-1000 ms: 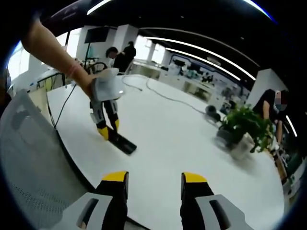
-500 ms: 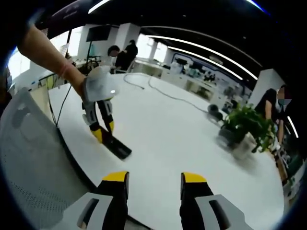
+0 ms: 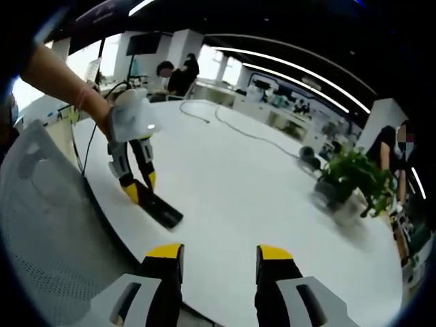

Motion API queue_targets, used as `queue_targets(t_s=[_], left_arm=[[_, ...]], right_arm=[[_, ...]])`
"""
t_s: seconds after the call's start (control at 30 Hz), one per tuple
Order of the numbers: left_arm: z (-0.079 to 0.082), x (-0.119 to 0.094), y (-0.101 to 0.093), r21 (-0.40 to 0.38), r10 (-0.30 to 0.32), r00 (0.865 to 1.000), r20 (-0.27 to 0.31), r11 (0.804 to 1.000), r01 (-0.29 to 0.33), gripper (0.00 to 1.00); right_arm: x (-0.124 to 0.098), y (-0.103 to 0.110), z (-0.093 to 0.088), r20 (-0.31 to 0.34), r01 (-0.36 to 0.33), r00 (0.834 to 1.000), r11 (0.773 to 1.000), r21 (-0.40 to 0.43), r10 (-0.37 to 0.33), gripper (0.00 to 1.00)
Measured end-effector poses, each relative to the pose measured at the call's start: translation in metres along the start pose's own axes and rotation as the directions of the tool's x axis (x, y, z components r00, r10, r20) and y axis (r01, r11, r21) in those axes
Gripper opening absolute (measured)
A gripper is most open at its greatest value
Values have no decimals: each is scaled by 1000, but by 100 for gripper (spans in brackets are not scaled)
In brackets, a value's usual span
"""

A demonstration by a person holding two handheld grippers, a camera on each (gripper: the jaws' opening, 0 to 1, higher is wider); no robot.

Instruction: Press the specified remote control buttons in sequence, fully releasing each button before pressing the next.

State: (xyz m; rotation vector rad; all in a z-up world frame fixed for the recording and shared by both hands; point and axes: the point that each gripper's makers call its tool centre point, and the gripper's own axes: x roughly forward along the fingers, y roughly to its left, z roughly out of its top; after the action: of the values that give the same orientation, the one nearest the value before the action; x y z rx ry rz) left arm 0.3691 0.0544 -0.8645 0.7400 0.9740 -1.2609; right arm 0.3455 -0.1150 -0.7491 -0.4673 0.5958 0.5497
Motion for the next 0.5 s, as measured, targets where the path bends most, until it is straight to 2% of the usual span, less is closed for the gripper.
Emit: queue_targets(t_s=[0.13,0.3,0.5], left_arm=[[-1,0,-8,9,3,1000,1,1000,-3,25],[-4,0,-20,64,-6,1000,-13,998,7,25],[-5,0,-28,65,-12,1000,-8,998,13,25]], right_arm=[[1,2,-2,-12,-7,1000,1000,-5,7,39],[1,3,-4,-25,-16,1000,1000,-10,16,39],[3,6,-7,-43,-31,999,999,-13,30,39]])
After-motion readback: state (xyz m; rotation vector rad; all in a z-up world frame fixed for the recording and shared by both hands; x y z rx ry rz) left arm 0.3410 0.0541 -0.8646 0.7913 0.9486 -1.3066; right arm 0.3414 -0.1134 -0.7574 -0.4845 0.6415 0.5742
